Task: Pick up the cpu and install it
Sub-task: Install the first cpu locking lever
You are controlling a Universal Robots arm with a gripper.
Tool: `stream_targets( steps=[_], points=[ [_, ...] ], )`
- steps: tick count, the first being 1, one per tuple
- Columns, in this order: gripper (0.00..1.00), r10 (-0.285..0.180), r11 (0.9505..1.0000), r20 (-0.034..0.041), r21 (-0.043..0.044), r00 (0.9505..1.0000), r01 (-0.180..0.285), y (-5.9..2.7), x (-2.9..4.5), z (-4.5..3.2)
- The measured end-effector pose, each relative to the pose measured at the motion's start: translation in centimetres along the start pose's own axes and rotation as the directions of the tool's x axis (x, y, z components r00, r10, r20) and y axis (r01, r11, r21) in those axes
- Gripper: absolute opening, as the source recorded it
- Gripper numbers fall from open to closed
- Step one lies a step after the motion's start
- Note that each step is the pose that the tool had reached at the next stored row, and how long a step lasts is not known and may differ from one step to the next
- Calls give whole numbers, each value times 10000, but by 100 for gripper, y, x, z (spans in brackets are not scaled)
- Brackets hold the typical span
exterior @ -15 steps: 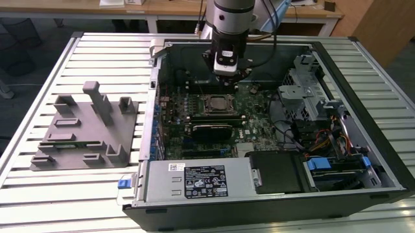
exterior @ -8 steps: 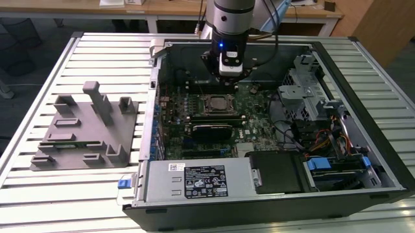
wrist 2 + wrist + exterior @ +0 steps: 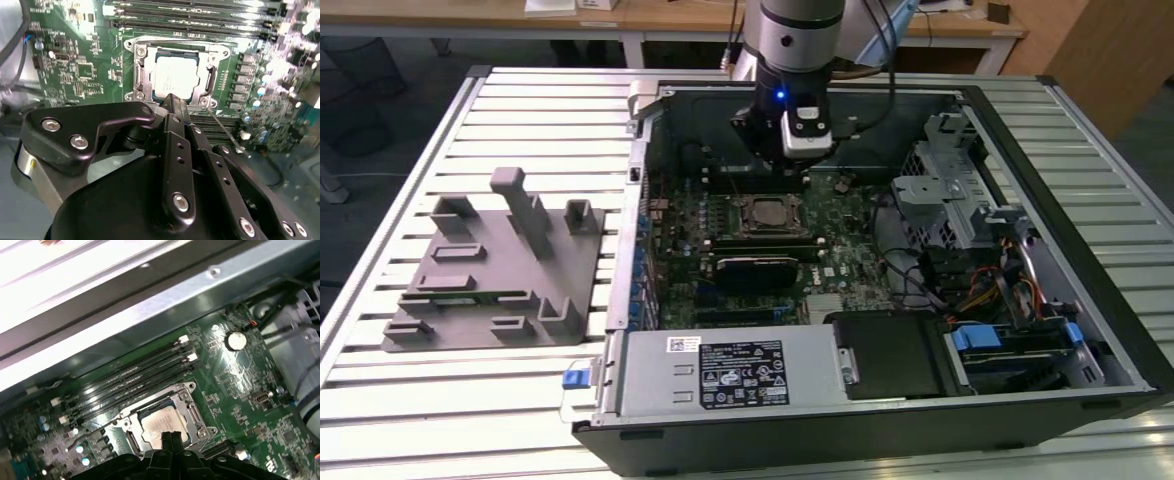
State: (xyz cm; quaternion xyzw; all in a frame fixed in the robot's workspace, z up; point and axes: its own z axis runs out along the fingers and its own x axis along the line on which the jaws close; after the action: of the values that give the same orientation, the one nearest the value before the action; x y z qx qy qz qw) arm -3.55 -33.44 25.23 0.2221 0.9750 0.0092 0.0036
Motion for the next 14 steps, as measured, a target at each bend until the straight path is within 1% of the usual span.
stream_targets(
  steps=[3, 6, 8, 10, 12, 14],
  points=[
    [11, -554, 9985, -11, -1, 9985, 554, 0, 0, 3],
    [11, -1091, 9940, -21, -4, 9940, 1091, 0, 0, 6],
    [11, -1464, 9892, -28, -6, 9892, 1464, 0, 0, 8],
    [11, -1820, 9833, -35, -8, 9833, 1820, 0, 0, 11],
    [11, -2173, 9761, -42, -10, 9761, 2173, 0, 0, 13],
    [11, -2522, 9677, -48, -13, 9677, 2522, 0, 0, 15]
  ],
)
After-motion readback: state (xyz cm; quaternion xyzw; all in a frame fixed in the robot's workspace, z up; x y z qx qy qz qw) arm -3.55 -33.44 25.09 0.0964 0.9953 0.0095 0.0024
